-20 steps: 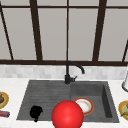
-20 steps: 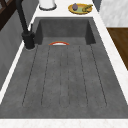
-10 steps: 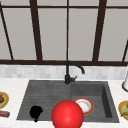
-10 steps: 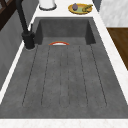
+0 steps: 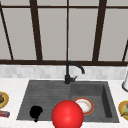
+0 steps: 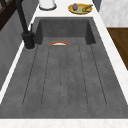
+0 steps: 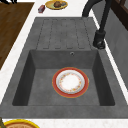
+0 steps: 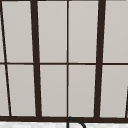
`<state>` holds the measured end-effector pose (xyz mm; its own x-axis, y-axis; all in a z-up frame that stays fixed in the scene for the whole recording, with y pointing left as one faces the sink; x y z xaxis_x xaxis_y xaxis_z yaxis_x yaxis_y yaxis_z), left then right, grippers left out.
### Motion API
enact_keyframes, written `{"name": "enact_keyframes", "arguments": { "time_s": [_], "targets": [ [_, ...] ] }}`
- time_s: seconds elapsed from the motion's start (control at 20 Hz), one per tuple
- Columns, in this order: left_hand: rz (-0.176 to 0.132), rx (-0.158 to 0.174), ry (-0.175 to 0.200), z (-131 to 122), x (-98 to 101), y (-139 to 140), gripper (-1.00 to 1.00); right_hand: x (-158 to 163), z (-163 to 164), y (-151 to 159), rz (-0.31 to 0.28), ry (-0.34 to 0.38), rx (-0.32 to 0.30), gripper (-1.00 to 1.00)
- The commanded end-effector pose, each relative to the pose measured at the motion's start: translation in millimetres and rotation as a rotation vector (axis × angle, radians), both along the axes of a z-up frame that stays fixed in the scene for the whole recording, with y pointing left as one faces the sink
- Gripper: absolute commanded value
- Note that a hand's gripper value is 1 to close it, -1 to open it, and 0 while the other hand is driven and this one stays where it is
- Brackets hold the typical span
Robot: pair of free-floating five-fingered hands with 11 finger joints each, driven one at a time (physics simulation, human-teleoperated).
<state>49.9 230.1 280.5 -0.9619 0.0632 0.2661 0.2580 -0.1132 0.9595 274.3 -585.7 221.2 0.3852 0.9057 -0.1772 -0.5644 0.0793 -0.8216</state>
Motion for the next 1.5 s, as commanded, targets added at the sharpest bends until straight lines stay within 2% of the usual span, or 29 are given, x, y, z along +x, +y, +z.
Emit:
{"name": "enact_keyframes", "arguments": {
  "time_s": [0.0, 0.3, 0.4, 0.55, 0.7, 1.0, 1.2, 1.4, 1.45],
  "targets": [
    [0.000, 0.000, 0.000, 0.0, 0.0, 0.0, 0.00, -9.2, -10.9, 5.7, -0.116, -0.030, 0.023, -1.00],
    [0.000, 0.000, 0.000, 0.0, 0.0, 0.0, 0.00, -21.1, -29.1, 15.2, -0.198, -0.021, -0.027, -1.00],
    [0.000, 0.000, 0.000, 0.0, 0.0, 0.0, 0.00, -30.4, -28.1, 23.2, -0.196, -0.037, -0.024, -1.00],
    [0.000, 0.000, 0.000, 0.0, 0.0, 0.0, 0.00, -37.8, -34.6, 33.7, -0.207, 0.012, -0.041, -1.00],
    [0.000, 0.000, 0.000, 0.0, 0.0, 0.0, 0.00, -43.9, -36.6, 50.6, -0.193, 0.031, -0.037, -1.00],
    [0.000, 0.000, 0.000, 0.0, 0.0, 0.0, 0.00, -48.8, -33.8, 70.7, -0.146, 0.130, 0.066, -1.00],
    [0.000, 0.000, 0.000, 0.0, 0.0, 0.0, 0.00, -50.0, -36.8, 79.4, -0.126, 0.149, 0.169, -1.00],
    [0.000, 0.000, 0.000, 0.0, 0.0, 0.0, 0.00, -34.6, -46.6, 73.5, -0.140, 0.155, 0.300, -1.00],
    [0.000, 0.000, 0.000, 0.0, 0.0, 0.0, 0.00, -36.0, -46.2, 64.6, -0.124, 0.172, 0.311, -1.00]
  ]
}}
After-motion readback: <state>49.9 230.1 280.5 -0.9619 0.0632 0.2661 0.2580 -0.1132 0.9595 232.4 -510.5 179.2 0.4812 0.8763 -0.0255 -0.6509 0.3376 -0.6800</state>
